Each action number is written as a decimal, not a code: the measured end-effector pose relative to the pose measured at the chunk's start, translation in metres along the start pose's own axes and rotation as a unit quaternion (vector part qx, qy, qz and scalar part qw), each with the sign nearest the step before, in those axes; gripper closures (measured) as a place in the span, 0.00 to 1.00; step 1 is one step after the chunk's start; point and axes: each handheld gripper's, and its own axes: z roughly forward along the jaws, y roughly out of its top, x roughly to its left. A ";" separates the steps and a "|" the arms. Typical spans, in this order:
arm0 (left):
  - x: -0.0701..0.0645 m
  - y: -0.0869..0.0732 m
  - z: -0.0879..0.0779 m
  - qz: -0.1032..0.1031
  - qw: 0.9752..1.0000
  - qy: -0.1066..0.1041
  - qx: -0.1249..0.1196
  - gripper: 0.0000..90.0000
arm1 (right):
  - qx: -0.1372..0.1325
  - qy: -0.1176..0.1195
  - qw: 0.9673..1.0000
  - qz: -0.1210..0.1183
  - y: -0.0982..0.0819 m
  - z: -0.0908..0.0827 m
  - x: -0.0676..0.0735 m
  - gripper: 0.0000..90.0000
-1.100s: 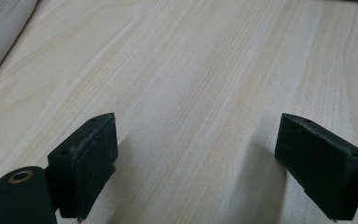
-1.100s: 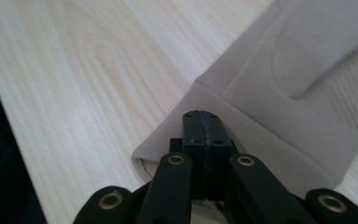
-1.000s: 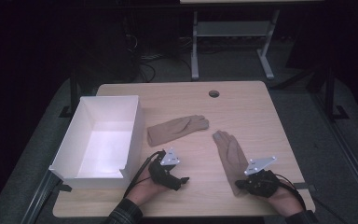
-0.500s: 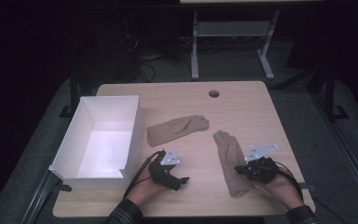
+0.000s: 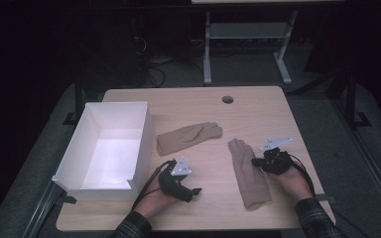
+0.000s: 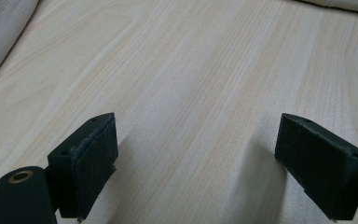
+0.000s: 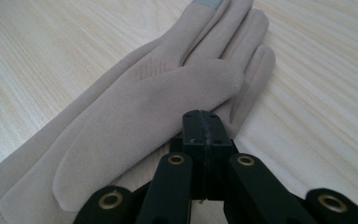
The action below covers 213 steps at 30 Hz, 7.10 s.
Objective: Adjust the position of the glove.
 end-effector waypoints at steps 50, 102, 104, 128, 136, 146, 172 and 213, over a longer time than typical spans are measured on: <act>-0.002 0.001 0.001 -0.005 1.000 0.003 0.000 0.14 | -0.058 -0.090 0.988 0.108 -0.075 -0.034 -0.020 0.13; 0.091 0.081 0.040 -0.065 0.991 0.116 0.018 0.99 | -0.058 -0.078 0.991 0.095 -0.074 -0.033 -0.019 0.12; 0.094 0.080 0.044 -0.067 0.990 0.118 0.024 0.99 | -0.058 -0.078 0.991 0.095 -0.074 -0.032 -0.019 0.13; 0.073 0.080 0.064 -0.078 0.995 0.053 0.025 1.00 | -0.058 -0.076 0.991 0.093 -0.074 -0.032 -0.019 0.13; 0.058 0.087 0.073 -0.073 0.996 0.037 0.021 1.00 | -0.058 -0.076 0.991 0.093 -0.074 -0.032 -0.019 0.13; 0.071 0.090 0.048 -0.079 0.995 0.060 -0.001 1.00 | -0.059 -0.075 0.991 0.093 -0.074 -0.032 -0.019 0.13; 0.085 0.064 0.036 -0.111 0.989 0.075 0.065 1.00 | -0.059 -0.075 0.991 0.093 -0.074 -0.032 -0.019 0.13; 0.011 0.031 -0.001 -0.075 0.996 -0.030 0.046 0.95 | -0.059 -0.075 0.991 0.093 -0.074 -0.032 -0.019 0.13</act>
